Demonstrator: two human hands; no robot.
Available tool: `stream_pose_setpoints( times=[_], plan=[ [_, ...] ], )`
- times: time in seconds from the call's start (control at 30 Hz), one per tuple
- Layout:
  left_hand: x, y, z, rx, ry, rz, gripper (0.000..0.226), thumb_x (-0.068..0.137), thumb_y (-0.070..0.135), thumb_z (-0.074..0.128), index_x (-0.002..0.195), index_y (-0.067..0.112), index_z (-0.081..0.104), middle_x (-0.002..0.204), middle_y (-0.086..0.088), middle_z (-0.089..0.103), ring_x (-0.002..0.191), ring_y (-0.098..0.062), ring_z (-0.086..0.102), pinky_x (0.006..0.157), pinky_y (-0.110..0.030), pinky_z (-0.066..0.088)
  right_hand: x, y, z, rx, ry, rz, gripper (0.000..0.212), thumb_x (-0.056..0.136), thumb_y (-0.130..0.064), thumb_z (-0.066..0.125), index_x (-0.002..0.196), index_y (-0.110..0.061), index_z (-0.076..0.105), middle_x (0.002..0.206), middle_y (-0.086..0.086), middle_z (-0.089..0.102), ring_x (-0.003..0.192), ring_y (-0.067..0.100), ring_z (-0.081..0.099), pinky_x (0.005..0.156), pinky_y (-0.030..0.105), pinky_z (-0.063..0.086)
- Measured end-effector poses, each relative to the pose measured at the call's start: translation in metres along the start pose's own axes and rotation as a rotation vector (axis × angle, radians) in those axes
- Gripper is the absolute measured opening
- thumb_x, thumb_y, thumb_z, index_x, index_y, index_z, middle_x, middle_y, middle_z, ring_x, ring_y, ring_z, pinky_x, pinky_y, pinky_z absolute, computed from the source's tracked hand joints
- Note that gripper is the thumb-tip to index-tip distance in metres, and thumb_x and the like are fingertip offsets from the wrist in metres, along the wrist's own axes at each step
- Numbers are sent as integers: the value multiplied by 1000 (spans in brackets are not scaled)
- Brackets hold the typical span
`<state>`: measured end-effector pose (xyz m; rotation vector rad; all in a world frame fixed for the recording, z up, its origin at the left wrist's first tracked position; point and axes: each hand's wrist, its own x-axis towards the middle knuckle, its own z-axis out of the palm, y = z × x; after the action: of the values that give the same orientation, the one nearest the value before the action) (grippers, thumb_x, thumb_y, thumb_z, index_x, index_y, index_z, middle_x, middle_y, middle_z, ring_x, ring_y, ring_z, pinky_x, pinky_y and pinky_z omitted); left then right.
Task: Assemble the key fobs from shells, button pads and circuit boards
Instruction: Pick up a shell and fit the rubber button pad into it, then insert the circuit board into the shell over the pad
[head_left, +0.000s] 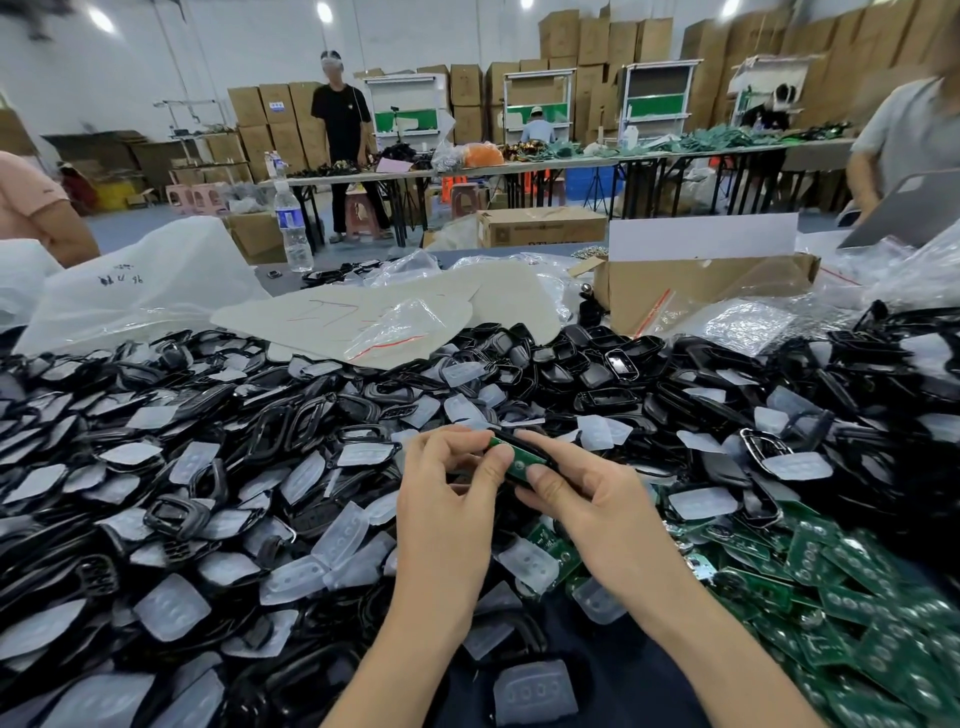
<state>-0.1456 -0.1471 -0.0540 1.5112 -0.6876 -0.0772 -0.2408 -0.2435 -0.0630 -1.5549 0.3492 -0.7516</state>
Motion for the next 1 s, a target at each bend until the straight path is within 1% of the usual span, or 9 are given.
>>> stream_pose_setpoints(
  times=[0.07, 0.1, 0.23, 0.3, 0.4, 0.53, 0.67, 0.87, 1.0],
  plan=[
    [-1, 0, 1, -9, -1, -14, 13, 90, 24, 74, 95, 31, 64, 98, 10, 67, 92, -2, 64, 79, -26, 52, 0, -1, 0, 18, 4, -1, 37, 101, -2, 57, 114, -34, 70, 110, -20, 75, 108, 3, 70, 86, 16, 55],
    [-2, 0, 1, -21, -1, -29, 15, 90, 26, 75, 95, 33, 62, 94, 11, 68, 92, -2, 64, 78, -25, 51, 0, -1, 0, 27, 6, 1, 37, 101, -3, 57, 114, -35, 70, 111, -19, 75, 107, 4, 70, 86, 16, 55],
    [0, 0, 0, -87, -56, -86, 23, 91, 26, 73, 105, 38, 59, 96, 15, 69, 94, -9, 66, 85, -40, 56, -1, -3, 0, 45, 8, 19, 35, 101, -5, 58, 114, -34, 71, 110, -16, 76, 104, 6, 72, 86, 17, 56],
    [1, 1, -1, -82, -82, -88, 23, 92, 27, 72, 109, 40, 62, 96, 13, 70, 92, -14, 67, 86, -43, 57, -1, -4, 0, 55, 3, 26, 34, 101, -5, 58, 113, -34, 71, 109, -16, 76, 103, 6, 72, 85, 16, 56],
    [3, 2, -3, -75, -104, -59, 16, 93, 25, 71, 101, 38, 68, 93, 11, 72, 88, -15, 69, 86, -44, 58, -2, -7, 0, 79, -5, 37, 32, 100, -6, 60, 115, -31, 72, 108, -16, 77, 102, 7, 73, 84, 15, 55],
    [2, 3, -2, -121, -127, -56, 14, 92, 17, 72, 98, 30, 70, 90, 3, 74, 86, -15, 71, 81, -38, 60, -1, -10, -1, 114, 43, 46, 24, 96, -6, 65, 113, -20, 74, 102, -6, 79, 93, 10, 75, 77, 14, 56],
    [3, 3, -2, -164, -140, -56, 13, 90, 12, 74, 96, 24, 72, 84, 0, 73, 76, -12, 69, 71, -24, 57, -1, -11, -1, 99, 74, 50, 23, 96, -3, 64, 105, -22, 75, 96, -7, 79, 87, 8, 75, 71, 12, 55],
    [3, 3, -5, -169, -216, -65, 12, 95, 11, 66, 103, 19, 71, 85, 4, 75, 72, -8, 68, 69, -19, 54, -1, -10, 0, 90, 121, 69, 24, 96, -2, 64, 103, -22, 74, 95, -5, 79, 84, 11, 76, 71, 14, 56],
    [5, 3, -7, -146, -237, -51, 13, 96, 11, 66, 106, 18, 70, 88, -1, 74, 72, -8, 69, 70, -18, 54, 0, -10, -2, 108, 115, 72, 22, 96, -3, 64, 105, -19, 75, 97, -2, 80, 86, 14, 76, 72, 15, 56]
  ],
)
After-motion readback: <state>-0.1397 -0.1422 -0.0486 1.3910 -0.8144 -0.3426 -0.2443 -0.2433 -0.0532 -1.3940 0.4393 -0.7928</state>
